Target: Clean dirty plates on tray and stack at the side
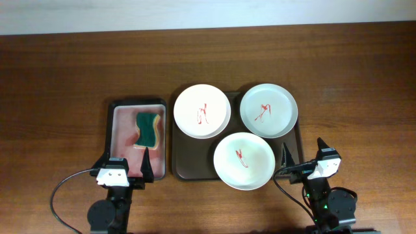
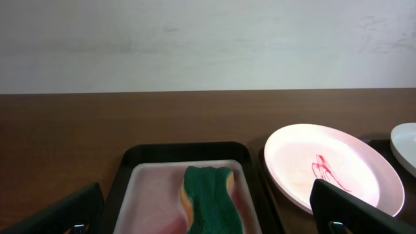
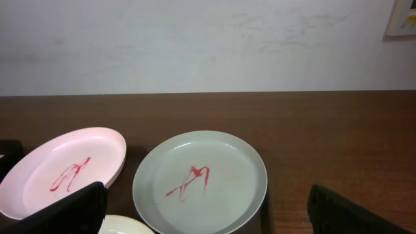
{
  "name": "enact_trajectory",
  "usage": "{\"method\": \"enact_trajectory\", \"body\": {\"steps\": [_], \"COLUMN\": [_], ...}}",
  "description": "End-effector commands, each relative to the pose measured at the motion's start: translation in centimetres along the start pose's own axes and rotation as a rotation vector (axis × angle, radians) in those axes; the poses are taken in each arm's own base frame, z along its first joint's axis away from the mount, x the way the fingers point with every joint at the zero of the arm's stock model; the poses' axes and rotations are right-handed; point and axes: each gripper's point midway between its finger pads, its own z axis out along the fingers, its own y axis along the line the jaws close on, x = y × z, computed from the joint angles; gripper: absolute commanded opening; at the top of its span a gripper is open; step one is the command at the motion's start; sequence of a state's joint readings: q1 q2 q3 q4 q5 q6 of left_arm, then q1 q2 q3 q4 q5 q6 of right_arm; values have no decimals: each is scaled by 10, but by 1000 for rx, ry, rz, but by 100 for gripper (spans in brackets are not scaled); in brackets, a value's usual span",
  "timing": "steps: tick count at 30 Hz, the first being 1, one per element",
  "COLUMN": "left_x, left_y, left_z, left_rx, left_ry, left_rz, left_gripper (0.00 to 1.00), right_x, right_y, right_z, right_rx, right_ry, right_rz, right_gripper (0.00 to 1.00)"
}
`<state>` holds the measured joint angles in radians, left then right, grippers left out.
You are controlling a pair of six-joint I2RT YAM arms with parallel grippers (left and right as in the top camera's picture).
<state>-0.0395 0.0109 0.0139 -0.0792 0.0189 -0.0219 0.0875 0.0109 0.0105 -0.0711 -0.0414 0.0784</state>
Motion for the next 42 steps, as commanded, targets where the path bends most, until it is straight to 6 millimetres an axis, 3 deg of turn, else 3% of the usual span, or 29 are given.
{"method": "enact_trajectory", "body": {"steps": [1, 37, 42], "left_x": [2, -2, -8], "left_y": [-1, -2, -2], "left_z": [0, 0, -7], "left_rx": [6, 15, 12], "left_ry": [1, -9, 72], "left_rz": [15, 15, 12], "left_gripper": [100, 99, 99], "right_x": [2, 3, -1], "right_y": [-2, -2, 4], "right_z": [0, 0, -1], "right_rx": [10, 6, -24], "right_ry": [2, 7, 13], "right_rz": [0, 9, 70], "right_gripper": [99, 99, 99]}}
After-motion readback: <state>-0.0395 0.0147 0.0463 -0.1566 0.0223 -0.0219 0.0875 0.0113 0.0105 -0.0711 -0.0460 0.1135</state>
